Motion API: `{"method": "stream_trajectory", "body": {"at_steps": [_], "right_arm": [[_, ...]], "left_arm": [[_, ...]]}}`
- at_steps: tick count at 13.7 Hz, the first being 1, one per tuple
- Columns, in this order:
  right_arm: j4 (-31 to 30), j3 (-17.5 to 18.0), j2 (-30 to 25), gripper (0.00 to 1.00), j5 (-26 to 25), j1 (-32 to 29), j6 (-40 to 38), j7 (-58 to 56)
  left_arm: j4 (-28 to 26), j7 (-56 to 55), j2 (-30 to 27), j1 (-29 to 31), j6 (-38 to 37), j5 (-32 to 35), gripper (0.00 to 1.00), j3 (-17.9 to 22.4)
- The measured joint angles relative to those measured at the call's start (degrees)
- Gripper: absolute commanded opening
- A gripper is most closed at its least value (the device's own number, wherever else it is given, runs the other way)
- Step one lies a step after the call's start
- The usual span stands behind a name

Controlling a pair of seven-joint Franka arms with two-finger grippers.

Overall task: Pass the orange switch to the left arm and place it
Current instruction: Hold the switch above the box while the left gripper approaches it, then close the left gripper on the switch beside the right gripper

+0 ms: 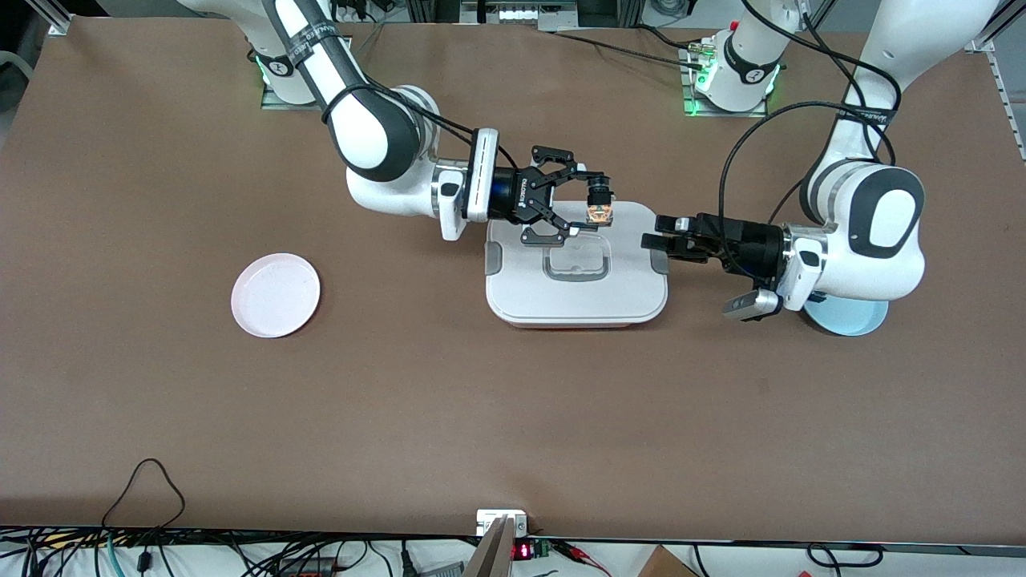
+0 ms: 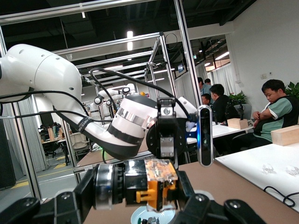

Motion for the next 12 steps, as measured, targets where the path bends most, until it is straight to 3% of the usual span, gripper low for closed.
{"method": "stream_trajectory", "body": {"at_steps": [12], "right_arm": [[0.0,0.0,0.1,0.0,0.1,0.0,0.1,0.0]], "left_arm": [[-1.7,-6.5,-1.1,-4.2,2.6,-1.6,1.0,-0.1]]}}
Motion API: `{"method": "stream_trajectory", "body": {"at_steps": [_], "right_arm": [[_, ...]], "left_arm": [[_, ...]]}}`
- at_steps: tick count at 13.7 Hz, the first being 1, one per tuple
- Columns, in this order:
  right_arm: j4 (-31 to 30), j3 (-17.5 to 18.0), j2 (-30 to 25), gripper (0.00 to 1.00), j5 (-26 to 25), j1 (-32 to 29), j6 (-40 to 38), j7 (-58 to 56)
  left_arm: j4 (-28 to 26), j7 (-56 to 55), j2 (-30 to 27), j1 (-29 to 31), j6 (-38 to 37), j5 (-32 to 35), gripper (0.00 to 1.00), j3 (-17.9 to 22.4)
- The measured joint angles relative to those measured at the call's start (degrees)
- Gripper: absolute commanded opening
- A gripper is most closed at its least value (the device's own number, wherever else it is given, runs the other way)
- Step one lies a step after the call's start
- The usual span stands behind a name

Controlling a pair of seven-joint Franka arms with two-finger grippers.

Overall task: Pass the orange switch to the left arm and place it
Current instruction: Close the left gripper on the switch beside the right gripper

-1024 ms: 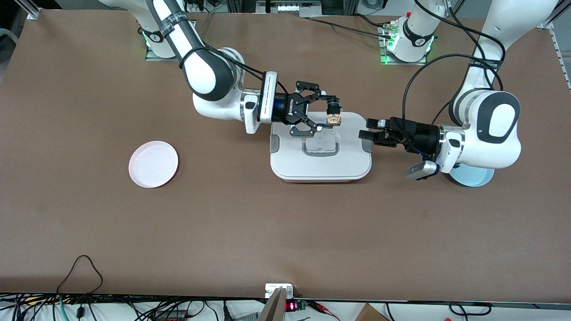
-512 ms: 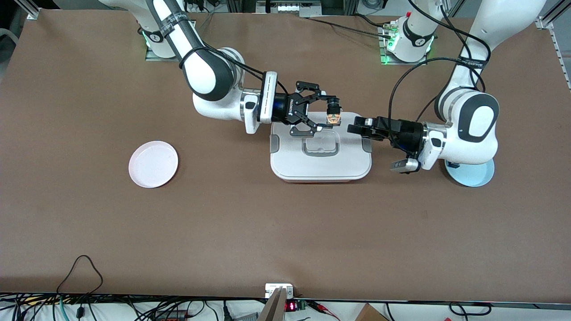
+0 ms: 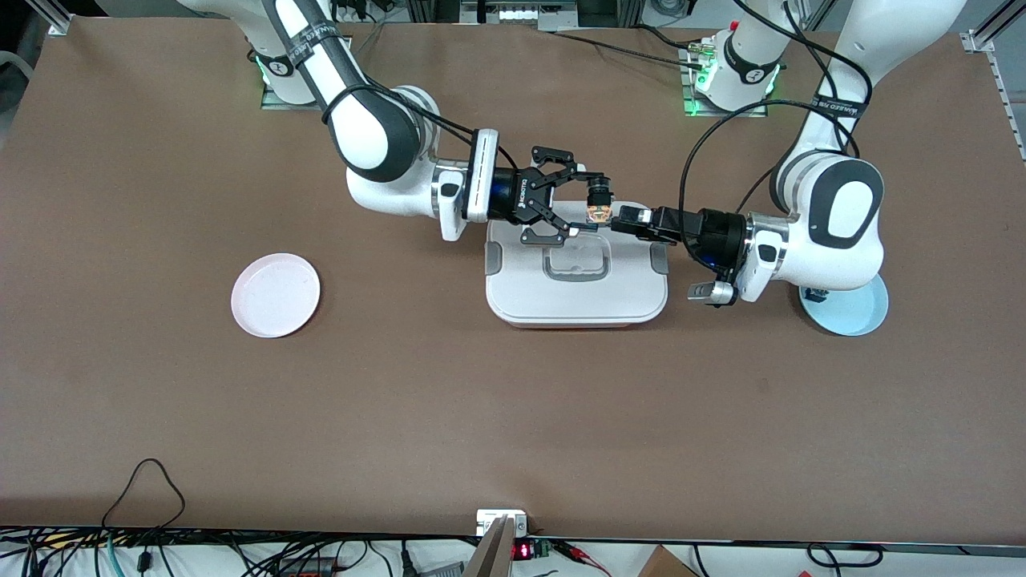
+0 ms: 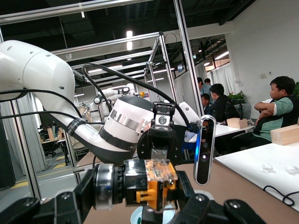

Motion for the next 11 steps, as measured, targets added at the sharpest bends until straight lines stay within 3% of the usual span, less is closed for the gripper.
{"method": "stream_trajectory", "body": {"at_steps": [11], "right_arm": [[0.0,0.0,0.0,0.0,0.0,0.0,0.0,0.0]], "left_arm": [[0.0,-0.3,-0.5,-1.7,0.1,-0.7,0.99,-0.5]]}}
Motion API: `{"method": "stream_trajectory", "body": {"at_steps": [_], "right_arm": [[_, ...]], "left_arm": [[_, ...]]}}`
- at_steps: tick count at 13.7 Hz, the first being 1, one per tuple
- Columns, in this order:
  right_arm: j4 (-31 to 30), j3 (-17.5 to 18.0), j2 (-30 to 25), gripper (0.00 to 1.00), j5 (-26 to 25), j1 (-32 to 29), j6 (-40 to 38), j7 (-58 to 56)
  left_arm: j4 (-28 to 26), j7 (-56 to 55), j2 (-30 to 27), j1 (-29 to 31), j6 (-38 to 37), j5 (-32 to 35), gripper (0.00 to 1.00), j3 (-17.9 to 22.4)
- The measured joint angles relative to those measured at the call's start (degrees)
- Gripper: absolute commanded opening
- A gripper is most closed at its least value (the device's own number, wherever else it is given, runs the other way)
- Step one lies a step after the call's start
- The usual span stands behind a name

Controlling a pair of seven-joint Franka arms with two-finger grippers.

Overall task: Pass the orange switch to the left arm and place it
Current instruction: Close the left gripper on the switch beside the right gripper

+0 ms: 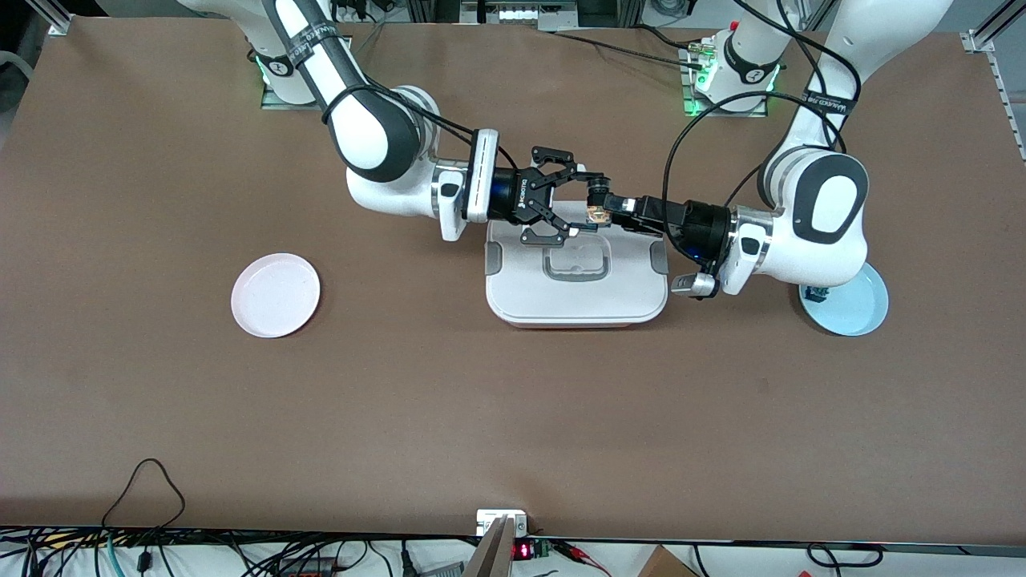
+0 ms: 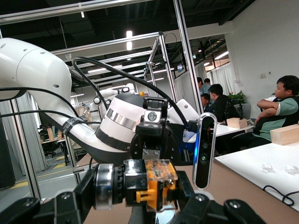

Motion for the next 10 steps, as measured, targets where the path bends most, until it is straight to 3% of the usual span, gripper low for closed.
{"method": "stream_trajectory", "body": {"at_steps": [3,4,9,10], "right_arm": [[0.0,0.0,0.0,0.0,0.1,0.0,0.0,0.0],[0.0,0.0,0.0,0.0,0.1,0.0,0.0,0.0],[-0.1,0.0,0.1,0.0,0.1,0.1,0.3,0.0],[-0.3,0.0,0.3,0.0,0.1,0.1,0.4,0.0]], "left_arm": [[0.0,0.0,0.0,0.0,0.0,0.0,0.92,0.0],[0.0,0.2,0.0,0.0,0.0,0.0,0.83,0.0],[-1.6,11.6,0.0,0.0,0.1,-0.4,0.16,0.0],[-1.7,12.7,0.0,0.0,0.1,-0.7,0.11,0.0]]}}
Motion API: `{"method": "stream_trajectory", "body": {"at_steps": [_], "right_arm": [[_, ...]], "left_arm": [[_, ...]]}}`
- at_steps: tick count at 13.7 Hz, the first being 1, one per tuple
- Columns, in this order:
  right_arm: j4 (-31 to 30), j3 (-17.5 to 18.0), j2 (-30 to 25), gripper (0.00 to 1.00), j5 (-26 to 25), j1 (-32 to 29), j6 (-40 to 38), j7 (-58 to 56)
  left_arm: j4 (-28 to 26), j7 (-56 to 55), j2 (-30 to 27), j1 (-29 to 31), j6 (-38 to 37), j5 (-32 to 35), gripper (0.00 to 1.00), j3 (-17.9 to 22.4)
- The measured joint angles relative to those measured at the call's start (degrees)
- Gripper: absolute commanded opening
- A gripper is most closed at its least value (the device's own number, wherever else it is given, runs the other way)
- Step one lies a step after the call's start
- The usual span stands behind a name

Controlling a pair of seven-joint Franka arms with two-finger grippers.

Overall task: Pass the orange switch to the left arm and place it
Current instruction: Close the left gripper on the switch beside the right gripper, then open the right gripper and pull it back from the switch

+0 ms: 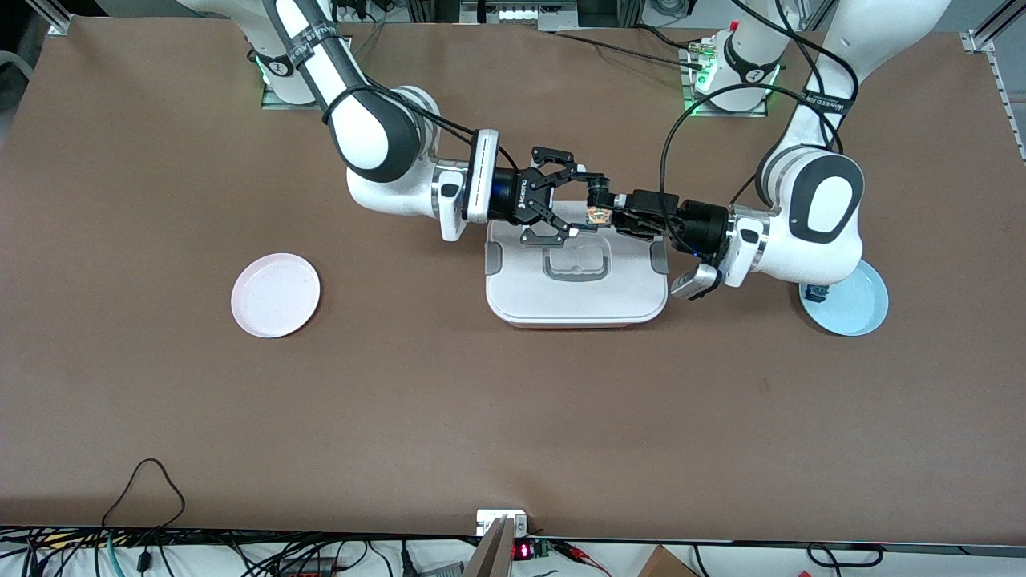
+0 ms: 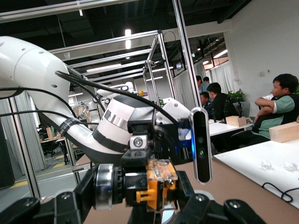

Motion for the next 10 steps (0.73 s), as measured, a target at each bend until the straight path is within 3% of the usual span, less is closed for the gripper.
{"method": "stream_trajectory", "body": {"at_steps": [6,7,8,9,10], "right_arm": [[0.0,0.0,0.3,0.01,0.0,0.0,0.0,-0.6],[0.0,0.0,0.3,0.03,0.0,0.0,0.0,-0.6],[0.0,0.0,0.3,0.12,0.0,0.0,0.0,-0.6],[0.0,-0.1,0.3,0.77,-0.1,0.0,0.0,-0.6],[0.0,-0.1,0.3,1.0,-0.1,-0.1,0.0,-0.6]], "left_arm": [[-0.2,-0.9,0.0,0.0,0.1,-0.1,0.0,0.1],[-0.2,-1.1,0.0,0.0,0.1,-0.1,0.0,0.1],[-0.2,-1.1,0.0,0.0,0.1,-0.1,0.0,0.1],[-0.2,-1.2,0.0,0.0,0.2,-0.1,0.0,0.0],[-0.2,-1.2,0.0,0.0,0.4,-0.2,0.0,0.0]]}}
